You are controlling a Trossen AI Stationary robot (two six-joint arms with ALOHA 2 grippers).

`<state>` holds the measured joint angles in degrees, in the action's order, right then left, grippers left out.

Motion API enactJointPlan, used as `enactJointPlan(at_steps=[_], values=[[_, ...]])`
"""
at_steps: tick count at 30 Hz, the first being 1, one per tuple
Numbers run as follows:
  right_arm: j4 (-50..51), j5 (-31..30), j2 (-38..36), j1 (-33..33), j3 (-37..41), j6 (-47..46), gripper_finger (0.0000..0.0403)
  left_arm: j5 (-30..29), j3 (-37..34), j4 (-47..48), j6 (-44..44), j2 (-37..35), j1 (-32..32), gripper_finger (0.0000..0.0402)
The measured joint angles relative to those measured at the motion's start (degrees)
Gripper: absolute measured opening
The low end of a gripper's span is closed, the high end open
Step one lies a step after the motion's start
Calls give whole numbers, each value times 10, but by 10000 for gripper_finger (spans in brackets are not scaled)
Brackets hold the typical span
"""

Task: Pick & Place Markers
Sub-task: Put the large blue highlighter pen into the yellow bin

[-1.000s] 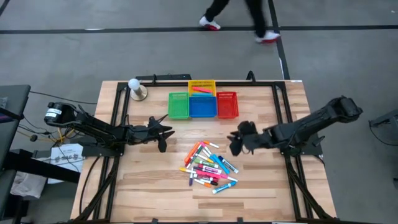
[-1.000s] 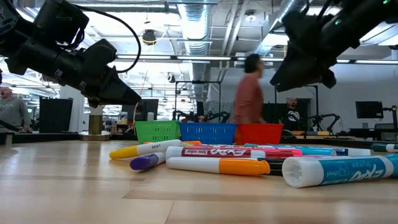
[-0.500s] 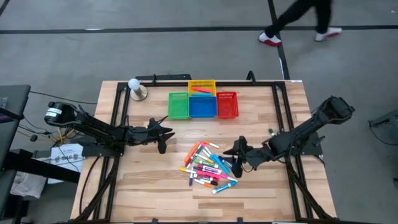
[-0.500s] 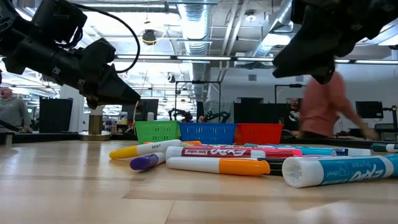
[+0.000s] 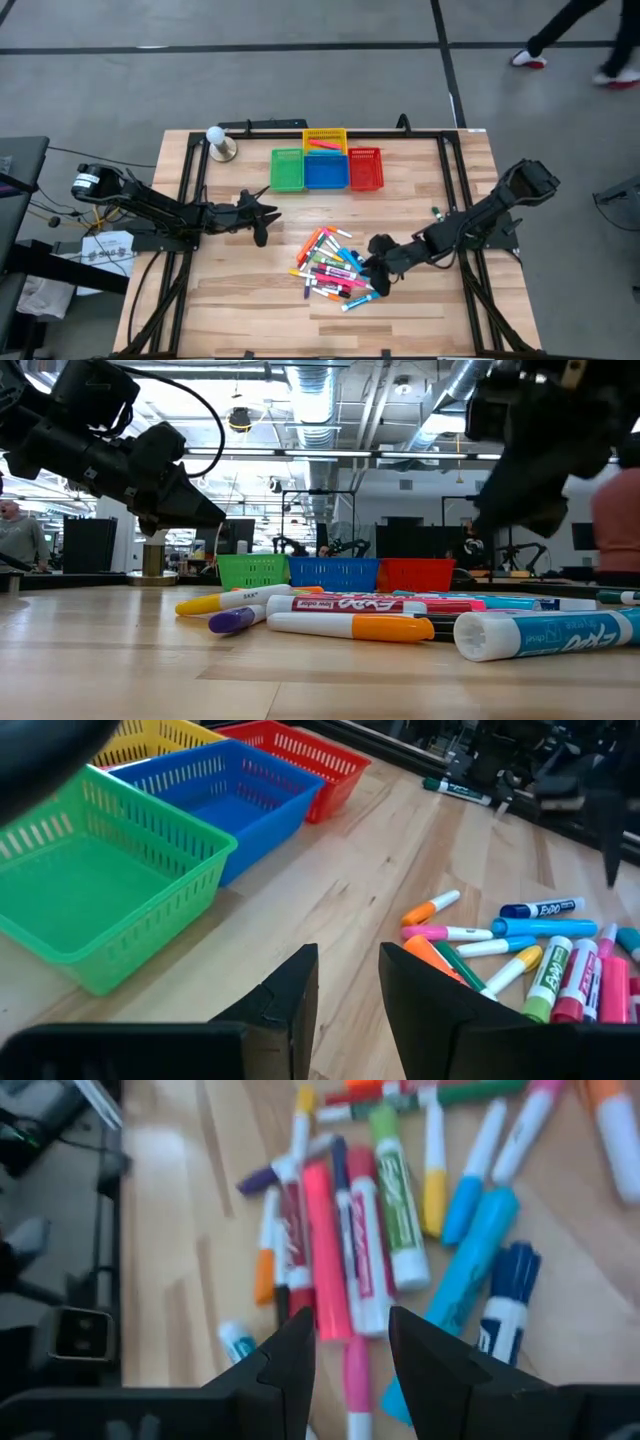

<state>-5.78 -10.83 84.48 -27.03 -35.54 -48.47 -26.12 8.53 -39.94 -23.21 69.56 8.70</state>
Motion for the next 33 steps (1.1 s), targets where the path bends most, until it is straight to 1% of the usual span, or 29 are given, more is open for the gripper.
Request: enactJointPlan(at_steps=[5, 9, 18, 21, 28, 33], values=[[11, 47, 38, 18, -25, 21, 121, 6, -1, -2, -22, 8, 3, 108], [27, 60, 53, 26, -53, 61, 120, 7, -1, -1, -29, 14, 17, 108], [138, 34, 69, 27, -102, 65, 120, 3, -1, -11, -48, 35, 39, 108], [159, 34, 88, 27, -118, 64, 120, 2, -1, -14, -57, 44, 44, 108], [261, 34, 131, 27, -180, 65, 120, 2, -1, -19, -75, 59, 44, 108], [280, 30, 136, 23, -199, 69, 120, 2, 0, -39, -76, 76, 46, 108]])
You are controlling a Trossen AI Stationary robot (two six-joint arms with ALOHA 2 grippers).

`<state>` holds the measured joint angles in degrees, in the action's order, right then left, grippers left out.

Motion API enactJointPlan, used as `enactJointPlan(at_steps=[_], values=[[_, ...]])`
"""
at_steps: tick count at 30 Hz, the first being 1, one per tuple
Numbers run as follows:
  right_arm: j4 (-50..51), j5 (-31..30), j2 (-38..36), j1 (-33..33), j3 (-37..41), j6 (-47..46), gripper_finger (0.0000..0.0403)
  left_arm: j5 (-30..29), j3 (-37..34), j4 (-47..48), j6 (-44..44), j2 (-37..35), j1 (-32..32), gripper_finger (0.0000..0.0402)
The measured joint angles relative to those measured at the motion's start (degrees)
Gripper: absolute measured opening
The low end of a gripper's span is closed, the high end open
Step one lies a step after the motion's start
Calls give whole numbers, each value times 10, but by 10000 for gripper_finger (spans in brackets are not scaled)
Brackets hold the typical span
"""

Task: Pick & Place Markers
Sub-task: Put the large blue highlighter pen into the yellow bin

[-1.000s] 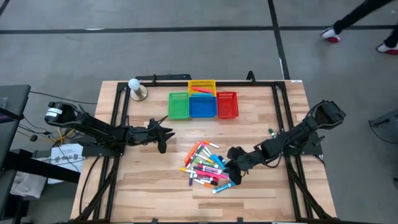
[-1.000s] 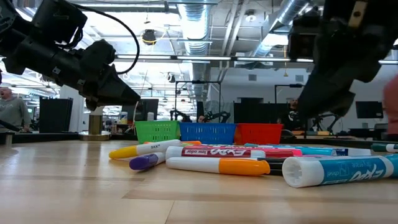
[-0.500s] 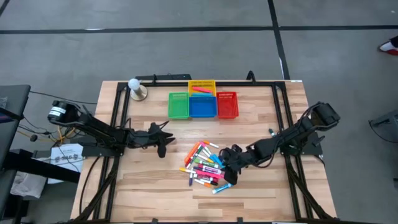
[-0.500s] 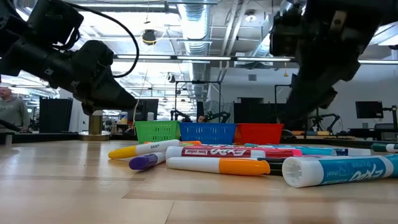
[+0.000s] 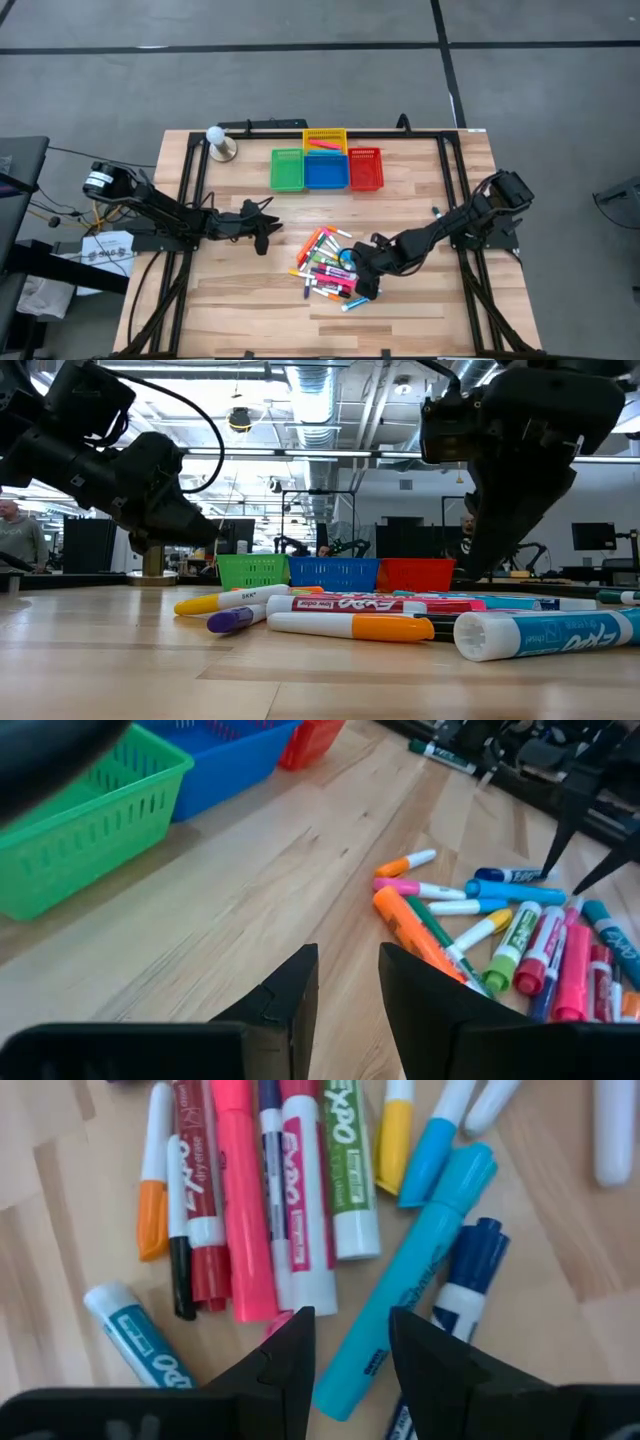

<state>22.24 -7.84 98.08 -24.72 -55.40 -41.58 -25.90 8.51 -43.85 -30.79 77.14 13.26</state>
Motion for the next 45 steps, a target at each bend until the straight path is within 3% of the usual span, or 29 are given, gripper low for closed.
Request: enactJointPlan(at_steps=[33, 45], values=[[15, 6, 52, 24, -1, 16, 120, 0, 0, -12, 2, 7, 0, 108], [22, 8, 52, 24, -1, 16, 50, 0, 0, -12, 3, 7, 0, 108]])
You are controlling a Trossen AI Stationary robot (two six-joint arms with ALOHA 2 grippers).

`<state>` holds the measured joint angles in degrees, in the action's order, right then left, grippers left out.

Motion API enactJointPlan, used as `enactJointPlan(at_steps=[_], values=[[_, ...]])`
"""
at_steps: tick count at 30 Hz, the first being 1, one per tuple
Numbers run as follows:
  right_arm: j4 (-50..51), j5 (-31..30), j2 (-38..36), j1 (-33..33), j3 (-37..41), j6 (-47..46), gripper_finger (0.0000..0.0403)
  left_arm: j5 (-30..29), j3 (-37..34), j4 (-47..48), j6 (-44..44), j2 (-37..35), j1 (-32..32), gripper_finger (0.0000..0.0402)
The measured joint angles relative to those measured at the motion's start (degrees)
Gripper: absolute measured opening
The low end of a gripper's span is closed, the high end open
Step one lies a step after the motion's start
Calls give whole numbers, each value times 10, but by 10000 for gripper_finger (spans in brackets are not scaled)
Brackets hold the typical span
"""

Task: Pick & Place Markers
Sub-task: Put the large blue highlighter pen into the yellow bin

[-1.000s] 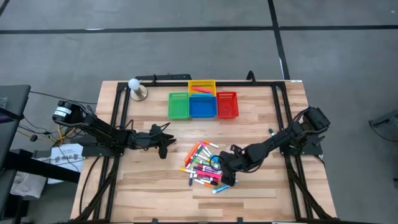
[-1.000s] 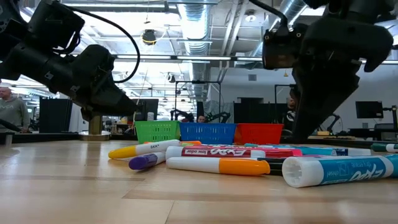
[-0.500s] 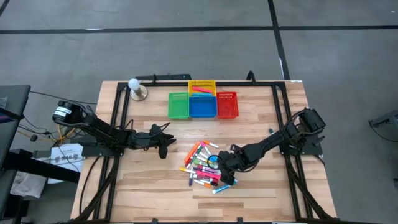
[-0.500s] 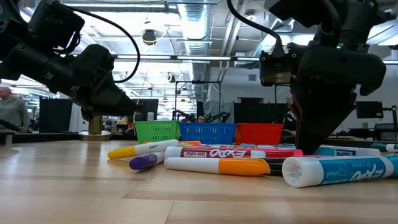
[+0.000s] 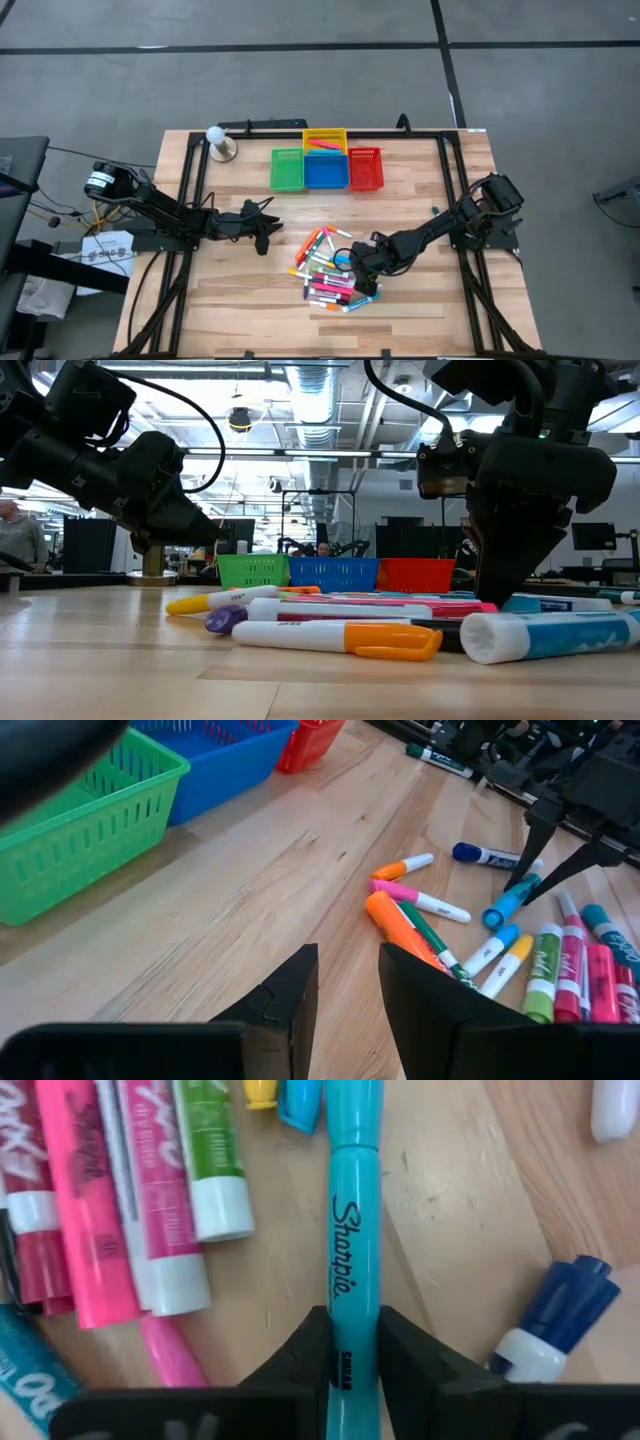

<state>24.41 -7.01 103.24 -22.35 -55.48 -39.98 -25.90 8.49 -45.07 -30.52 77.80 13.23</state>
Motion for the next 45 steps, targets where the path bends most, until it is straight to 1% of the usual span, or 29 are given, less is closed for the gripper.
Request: enactJointPlan(at_steps=[7, 15, 22, 27, 32, 36, 45], values=[[2, -3, 0, 0, 0, 0, 80, 0, 0, 0, 0, 0, 0, 108], [0, -4, -6, 0, 2, 14, 61, 0, 0, 0, 0, 0, 0, 108], [2, -36, -12, 1, 3, 15, 68, 0, 0, 0, 0, 0, 0, 108], [6, -36, -23, 0, 3, 16, 67, 0, 0, 0, 0, 0, 0, 108], [5, -47, -52, 0, 2, 26, 67, 0, 0, 0, 0, 0, 0, 108], [4, -57, -95, 0, 2, 40, 67, 0, 0, 0, 0, 0, 0, 108], [-21, -152, -186, -20, 1, 93, 67, 0, 0, 0, 0, 0, 0, 108]])
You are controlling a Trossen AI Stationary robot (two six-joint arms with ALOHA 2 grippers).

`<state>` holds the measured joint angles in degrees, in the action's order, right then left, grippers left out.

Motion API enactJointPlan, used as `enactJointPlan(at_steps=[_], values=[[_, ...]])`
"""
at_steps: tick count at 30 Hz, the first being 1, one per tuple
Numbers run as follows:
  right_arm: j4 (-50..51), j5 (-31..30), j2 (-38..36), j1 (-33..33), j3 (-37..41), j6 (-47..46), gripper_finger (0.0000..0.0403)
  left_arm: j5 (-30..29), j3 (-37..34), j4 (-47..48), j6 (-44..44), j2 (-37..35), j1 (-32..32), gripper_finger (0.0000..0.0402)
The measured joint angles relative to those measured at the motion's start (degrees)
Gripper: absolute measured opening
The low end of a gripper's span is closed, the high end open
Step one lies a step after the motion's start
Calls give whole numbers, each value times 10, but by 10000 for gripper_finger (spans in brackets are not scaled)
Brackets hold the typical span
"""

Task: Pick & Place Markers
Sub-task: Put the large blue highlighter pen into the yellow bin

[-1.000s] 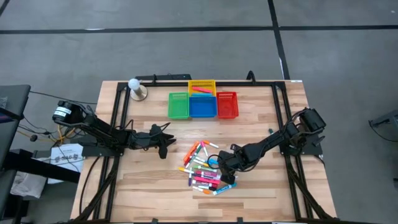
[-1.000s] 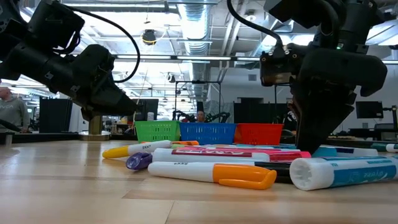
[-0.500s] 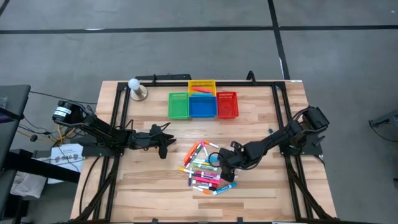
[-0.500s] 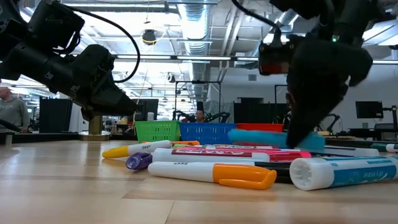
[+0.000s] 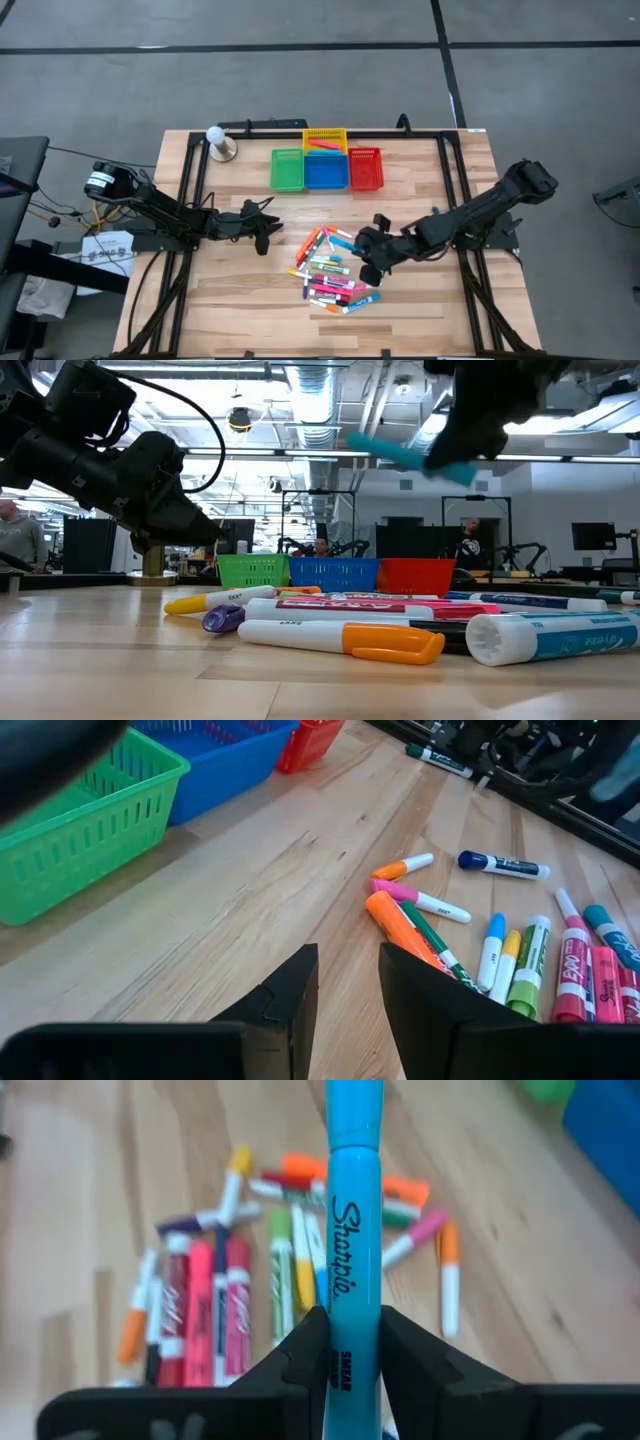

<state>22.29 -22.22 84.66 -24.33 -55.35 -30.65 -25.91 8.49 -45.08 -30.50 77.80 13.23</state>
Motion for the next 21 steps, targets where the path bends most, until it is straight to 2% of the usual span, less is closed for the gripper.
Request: enactJointPlan(at_steps=[13, 21], values=[[-44, -26, -9, -3, 0, 66, 67, 0, 0, 0, 0, 0, 0, 108], [-131, -35, -12, 54, 0, 194, 67, -2, 0, 0, 0, 0, 0, 108]])
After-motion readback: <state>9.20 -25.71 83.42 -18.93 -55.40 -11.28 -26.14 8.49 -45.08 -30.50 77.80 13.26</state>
